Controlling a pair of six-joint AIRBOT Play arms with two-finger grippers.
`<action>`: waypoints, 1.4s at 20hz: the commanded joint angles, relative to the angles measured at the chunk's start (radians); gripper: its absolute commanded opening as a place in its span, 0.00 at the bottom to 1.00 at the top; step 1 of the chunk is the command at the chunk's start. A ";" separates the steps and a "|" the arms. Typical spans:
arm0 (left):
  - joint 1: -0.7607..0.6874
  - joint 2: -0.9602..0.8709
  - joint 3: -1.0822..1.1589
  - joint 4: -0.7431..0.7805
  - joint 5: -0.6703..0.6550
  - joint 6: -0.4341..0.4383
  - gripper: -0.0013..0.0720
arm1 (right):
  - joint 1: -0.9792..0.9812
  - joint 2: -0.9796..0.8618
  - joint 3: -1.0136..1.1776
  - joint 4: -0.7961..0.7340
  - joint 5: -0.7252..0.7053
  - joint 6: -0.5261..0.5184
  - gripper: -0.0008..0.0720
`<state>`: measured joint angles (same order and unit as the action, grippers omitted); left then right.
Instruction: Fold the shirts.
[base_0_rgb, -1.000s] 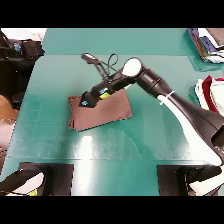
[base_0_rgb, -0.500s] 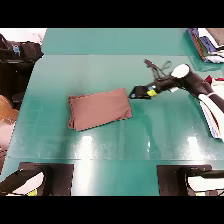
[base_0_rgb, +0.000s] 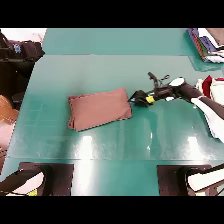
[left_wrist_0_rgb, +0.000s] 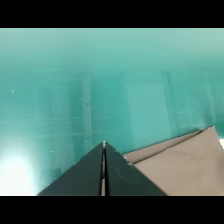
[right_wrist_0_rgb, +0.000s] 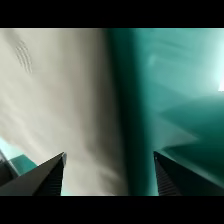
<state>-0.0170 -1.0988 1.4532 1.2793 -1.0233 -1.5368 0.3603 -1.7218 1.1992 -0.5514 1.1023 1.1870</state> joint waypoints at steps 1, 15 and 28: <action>0.000 0.000 0.000 -0.002 -0.002 0.000 0.05 | 0.103 -0.103 0.129 0.039 0.005 -0.010 0.76; -0.063 0.000 -0.001 -0.112 -0.064 0.000 0.05 | -0.040 -0.020 0.364 -0.080 0.013 0.033 0.04; -0.364 0.000 -0.001 -0.111 0.168 -0.008 0.05 | -0.938 0.199 0.364 -0.102 -0.072 0.039 0.04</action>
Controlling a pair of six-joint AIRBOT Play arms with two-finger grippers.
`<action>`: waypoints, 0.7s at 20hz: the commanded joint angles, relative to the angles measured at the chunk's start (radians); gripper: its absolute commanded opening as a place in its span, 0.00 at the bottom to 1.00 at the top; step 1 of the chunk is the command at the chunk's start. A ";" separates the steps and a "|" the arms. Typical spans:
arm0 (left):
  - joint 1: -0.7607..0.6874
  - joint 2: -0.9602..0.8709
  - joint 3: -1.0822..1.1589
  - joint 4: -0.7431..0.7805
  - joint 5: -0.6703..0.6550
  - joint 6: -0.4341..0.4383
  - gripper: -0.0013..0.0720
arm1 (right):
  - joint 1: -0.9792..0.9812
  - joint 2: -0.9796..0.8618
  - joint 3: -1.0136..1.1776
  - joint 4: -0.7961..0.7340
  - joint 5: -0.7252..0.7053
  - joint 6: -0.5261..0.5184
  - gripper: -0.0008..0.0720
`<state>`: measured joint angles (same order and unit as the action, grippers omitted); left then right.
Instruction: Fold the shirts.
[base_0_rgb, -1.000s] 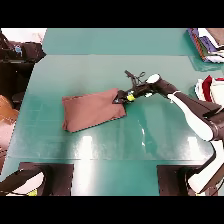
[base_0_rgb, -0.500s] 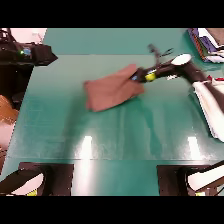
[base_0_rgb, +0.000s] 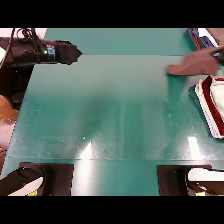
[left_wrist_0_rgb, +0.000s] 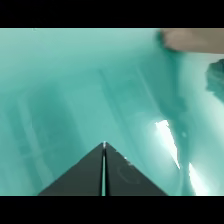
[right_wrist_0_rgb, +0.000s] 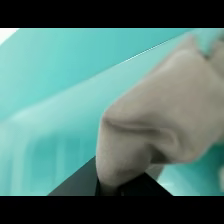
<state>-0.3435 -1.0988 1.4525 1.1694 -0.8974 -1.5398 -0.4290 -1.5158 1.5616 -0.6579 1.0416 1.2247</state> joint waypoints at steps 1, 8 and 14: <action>-0.037 0.000 0.000 -0.006 0.045 -0.006 0.05 | -0.174 -0.019 0.001 0.014 -0.007 0.001 0.04; -0.037 0.000 0.000 -0.003 0.040 -0.005 0.05 | -0.195 -0.022 0.179 0.010 -0.027 0.000 0.04; -0.037 0.000 0.000 0.002 0.014 -0.001 0.05 | -0.264 -0.002 0.418 0.000 0.203 0.014 0.04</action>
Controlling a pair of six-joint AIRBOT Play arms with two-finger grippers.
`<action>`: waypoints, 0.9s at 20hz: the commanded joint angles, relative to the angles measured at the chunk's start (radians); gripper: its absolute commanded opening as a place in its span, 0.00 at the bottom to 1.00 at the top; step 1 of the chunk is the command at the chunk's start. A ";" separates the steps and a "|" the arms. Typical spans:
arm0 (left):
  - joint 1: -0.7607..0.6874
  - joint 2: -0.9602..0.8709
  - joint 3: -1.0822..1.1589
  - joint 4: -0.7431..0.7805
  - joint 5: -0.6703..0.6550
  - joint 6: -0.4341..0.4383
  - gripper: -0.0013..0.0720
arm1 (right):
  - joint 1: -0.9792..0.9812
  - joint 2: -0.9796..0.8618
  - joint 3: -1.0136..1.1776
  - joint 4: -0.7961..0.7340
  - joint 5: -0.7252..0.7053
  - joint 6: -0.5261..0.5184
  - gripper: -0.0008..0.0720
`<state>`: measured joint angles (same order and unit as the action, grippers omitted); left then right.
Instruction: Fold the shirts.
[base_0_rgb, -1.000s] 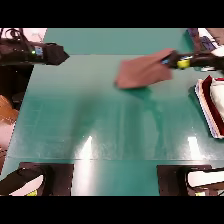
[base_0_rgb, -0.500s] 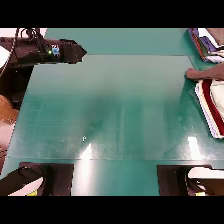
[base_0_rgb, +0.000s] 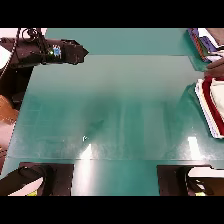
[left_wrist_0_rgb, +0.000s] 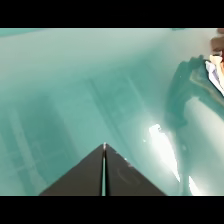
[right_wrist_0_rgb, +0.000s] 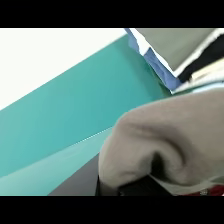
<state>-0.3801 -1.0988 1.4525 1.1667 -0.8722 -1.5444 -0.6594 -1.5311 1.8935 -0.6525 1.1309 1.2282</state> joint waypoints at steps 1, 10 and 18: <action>0.000 0.000 0.000 0.004 -0.010 0.008 0.05 | -0.048 0.029 0.086 -0.012 0.133 0.031 0.04; 0.000 0.000 0.000 0.004 -0.020 0.008 0.05 | -0.180 0.227 -0.209 -0.326 0.253 0.100 0.04; 0.000 0.000 0.000 0.004 -0.045 0.009 0.05 | -0.374 0.351 -0.532 -0.530 0.286 0.103 0.71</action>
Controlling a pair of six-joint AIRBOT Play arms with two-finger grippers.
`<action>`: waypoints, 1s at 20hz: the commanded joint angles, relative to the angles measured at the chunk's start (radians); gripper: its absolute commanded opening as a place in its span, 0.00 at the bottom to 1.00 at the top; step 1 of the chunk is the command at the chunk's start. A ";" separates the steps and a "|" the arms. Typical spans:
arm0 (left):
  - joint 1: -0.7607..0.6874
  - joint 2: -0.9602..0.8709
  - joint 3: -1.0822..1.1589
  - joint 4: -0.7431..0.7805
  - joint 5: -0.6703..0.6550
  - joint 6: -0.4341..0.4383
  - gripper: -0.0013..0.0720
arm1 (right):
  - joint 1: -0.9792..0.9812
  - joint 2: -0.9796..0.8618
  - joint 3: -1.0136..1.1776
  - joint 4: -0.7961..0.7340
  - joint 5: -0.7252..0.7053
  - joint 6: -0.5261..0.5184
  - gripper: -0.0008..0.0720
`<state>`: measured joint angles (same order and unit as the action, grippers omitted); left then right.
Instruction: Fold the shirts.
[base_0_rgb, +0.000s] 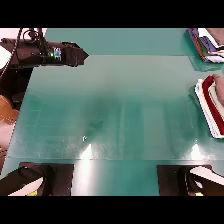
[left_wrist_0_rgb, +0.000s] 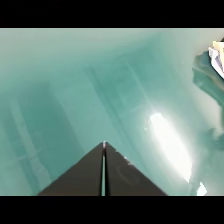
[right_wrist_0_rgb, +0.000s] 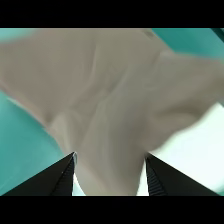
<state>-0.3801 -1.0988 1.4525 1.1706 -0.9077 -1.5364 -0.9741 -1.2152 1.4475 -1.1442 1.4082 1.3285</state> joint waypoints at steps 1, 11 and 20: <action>0.000 0.000 0.000 0.000 -0.009 0.000 0.05 | -0.060 0.039 -0.088 -0.004 0.003 0.002 0.71; 0.000 0.000 0.000 -0.002 -0.010 -0.001 0.05 | 0.515 0.039 0.107 0.175 -0.113 0.002 0.71; 0.000 0.000 0.000 -0.002 0.002 -0.001 0.05 | 0.943 0.038 0.113 0.172 -0.240 -0.022 0.04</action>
<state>-0.3801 -1.0988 1.4525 1.1687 -0.9077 -1.5368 -0.1299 -1.1767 1.5574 -0.9722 1.1980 1.3243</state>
